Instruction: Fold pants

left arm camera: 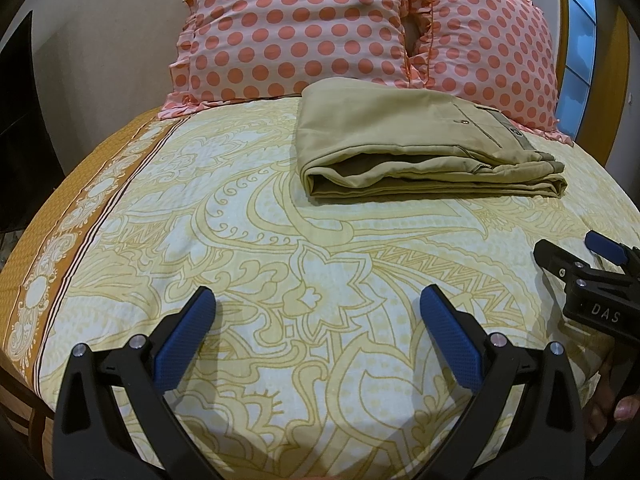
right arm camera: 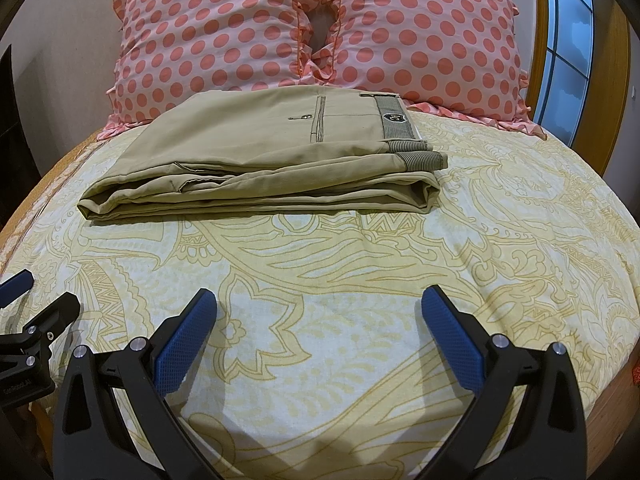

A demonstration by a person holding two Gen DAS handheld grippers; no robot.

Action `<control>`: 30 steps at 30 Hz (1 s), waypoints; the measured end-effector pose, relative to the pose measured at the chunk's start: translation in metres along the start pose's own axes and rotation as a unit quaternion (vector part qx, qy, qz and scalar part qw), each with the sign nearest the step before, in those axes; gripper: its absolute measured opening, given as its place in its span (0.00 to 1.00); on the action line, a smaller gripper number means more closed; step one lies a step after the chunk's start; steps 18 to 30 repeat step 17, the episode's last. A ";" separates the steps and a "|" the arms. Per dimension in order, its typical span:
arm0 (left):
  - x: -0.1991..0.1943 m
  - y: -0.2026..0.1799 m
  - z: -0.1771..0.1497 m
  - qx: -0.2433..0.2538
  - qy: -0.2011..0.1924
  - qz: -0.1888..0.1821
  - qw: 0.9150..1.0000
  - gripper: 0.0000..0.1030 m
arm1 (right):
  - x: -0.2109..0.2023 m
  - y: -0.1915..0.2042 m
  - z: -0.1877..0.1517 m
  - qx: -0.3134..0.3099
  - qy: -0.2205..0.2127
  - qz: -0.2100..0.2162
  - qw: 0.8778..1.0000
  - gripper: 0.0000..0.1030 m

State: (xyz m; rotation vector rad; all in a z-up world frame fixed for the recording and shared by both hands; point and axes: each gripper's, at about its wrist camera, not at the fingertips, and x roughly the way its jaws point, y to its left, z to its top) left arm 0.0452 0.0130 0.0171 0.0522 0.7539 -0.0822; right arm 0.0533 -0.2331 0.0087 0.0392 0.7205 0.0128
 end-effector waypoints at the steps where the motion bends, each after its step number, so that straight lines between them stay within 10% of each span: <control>1: 0.000 0.000 -0.001 0.000 0.000 0.000 1.000 0.98 | 0.000 0.000 0.000 0.000 0.000 0.000 1.000 0.99; 30: 0.001 -0.004 -0.003 0.006 -0.008 -0.003 1.000 0.98 | 0.000 0.000 0.000 -0.001 -0.001 0.001 1.000 0.99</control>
